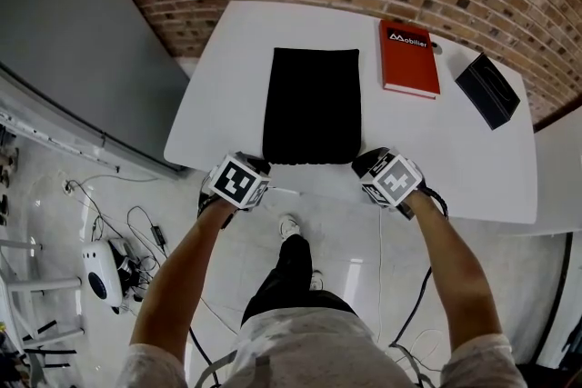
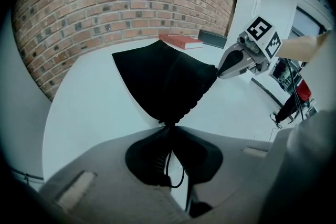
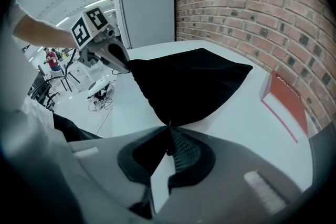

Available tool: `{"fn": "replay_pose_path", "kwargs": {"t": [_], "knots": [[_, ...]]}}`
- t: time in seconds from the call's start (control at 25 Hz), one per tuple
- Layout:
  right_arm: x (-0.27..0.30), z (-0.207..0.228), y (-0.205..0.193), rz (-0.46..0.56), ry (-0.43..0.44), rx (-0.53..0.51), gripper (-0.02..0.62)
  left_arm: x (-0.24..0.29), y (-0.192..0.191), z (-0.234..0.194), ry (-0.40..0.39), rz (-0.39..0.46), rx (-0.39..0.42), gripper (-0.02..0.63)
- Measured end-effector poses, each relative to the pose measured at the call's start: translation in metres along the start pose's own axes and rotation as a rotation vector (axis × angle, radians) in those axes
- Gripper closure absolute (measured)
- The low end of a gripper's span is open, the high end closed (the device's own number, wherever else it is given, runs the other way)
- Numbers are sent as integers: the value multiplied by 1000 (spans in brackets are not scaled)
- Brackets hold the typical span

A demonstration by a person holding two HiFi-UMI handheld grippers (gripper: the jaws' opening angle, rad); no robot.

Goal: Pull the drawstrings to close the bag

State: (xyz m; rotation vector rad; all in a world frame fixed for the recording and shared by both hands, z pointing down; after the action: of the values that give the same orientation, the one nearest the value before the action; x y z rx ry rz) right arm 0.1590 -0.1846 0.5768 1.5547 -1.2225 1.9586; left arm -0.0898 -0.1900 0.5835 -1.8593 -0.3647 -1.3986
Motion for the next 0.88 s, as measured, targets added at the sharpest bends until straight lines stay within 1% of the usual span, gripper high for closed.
{"fn": "replay_pose_path", "kwargs": {"t": [0.12,0.28,0.4,0.52,0.8,0.88], "knots": [[0,2,-2,10,-26,-3,588,-1,0,-2,47,5,26,597],[-7,8,3,41,-58,-1,588,-10,5,-9,83,38,37,597],[-16,14,12,63,-85,-24,588,-21,16,-15,131,46,70,597],[-26,24,23,93,-114,-41,588,-28,26,-22,159,44,87,597],[-48,48,47,138,-160,-51,588,-47,65,-40,219,113,130,597],[-56,53,53,141,-167,-55,588,-50,72,-45,227,117,131,597]]}}
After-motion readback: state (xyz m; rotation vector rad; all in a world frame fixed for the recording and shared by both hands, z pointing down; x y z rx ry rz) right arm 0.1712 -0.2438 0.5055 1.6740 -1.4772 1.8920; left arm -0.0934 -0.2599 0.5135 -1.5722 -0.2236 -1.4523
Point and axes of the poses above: the fingertips, and each gripper's own axes: x forward along the fingers, z to its right, y out of its top, the point moved 7 cm from there along -x, backward along the fingers, and after that the axes turned 7 degrees about -z, right-handed, at the moved point
